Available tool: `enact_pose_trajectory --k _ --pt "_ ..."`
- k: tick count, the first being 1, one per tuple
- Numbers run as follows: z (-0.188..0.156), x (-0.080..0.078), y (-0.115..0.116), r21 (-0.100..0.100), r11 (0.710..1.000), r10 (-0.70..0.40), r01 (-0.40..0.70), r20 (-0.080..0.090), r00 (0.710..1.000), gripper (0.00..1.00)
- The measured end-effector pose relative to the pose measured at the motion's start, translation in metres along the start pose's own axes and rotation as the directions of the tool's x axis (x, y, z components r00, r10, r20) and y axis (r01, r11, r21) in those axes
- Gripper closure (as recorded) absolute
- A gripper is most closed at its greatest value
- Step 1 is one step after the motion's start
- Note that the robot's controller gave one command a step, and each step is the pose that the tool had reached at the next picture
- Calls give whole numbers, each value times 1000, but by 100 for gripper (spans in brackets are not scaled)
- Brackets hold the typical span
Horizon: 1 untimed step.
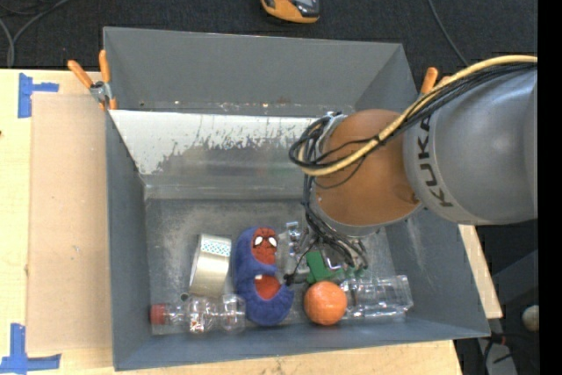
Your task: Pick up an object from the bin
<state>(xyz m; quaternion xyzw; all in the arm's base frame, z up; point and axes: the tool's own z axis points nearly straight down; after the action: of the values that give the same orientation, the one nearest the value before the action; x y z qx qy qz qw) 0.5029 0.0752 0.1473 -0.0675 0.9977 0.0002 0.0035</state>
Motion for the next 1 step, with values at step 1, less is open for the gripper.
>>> enact_pose_trajectory --k 1 --pt "67 6 -6 -6 979 -204 204 -13 979 0"
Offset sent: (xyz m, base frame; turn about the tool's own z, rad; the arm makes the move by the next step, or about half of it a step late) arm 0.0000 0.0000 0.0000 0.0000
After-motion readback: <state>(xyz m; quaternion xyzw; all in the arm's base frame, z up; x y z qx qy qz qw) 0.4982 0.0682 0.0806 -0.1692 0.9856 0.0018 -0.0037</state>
